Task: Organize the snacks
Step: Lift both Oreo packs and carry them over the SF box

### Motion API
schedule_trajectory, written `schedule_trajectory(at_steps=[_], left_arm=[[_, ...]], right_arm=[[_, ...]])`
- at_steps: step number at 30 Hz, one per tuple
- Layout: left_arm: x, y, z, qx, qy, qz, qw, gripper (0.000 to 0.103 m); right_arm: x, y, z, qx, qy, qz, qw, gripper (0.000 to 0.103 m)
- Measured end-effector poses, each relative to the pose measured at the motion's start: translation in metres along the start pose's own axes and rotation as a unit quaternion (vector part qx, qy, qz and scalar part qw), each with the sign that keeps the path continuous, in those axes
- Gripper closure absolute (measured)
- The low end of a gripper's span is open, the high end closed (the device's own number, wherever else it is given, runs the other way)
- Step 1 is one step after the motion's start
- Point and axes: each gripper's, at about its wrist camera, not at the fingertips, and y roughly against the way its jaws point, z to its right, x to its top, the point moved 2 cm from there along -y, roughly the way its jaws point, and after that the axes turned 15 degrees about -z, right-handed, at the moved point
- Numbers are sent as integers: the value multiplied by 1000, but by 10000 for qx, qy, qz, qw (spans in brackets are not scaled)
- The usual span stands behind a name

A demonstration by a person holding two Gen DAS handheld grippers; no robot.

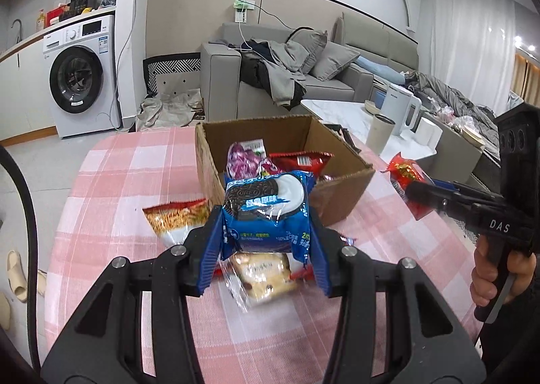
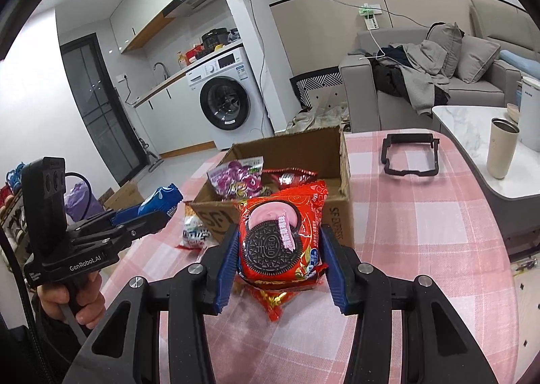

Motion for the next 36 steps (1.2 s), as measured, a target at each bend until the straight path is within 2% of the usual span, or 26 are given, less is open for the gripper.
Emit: schedule_trajectory(at_steps=[19,28,36], left_arm=[[54,-30,-8,292,43,151,9994,59],[67,-61,0,293,16,95,9995,59],[80,-84,8,400,-53,90,9991,59]], right_arm=[[42,-14,-5,-179,-167,167,9996,56],[54,-38,5,-8,-518,68,9986,56],[62,-58,3,20,-562,5,9984,56]])
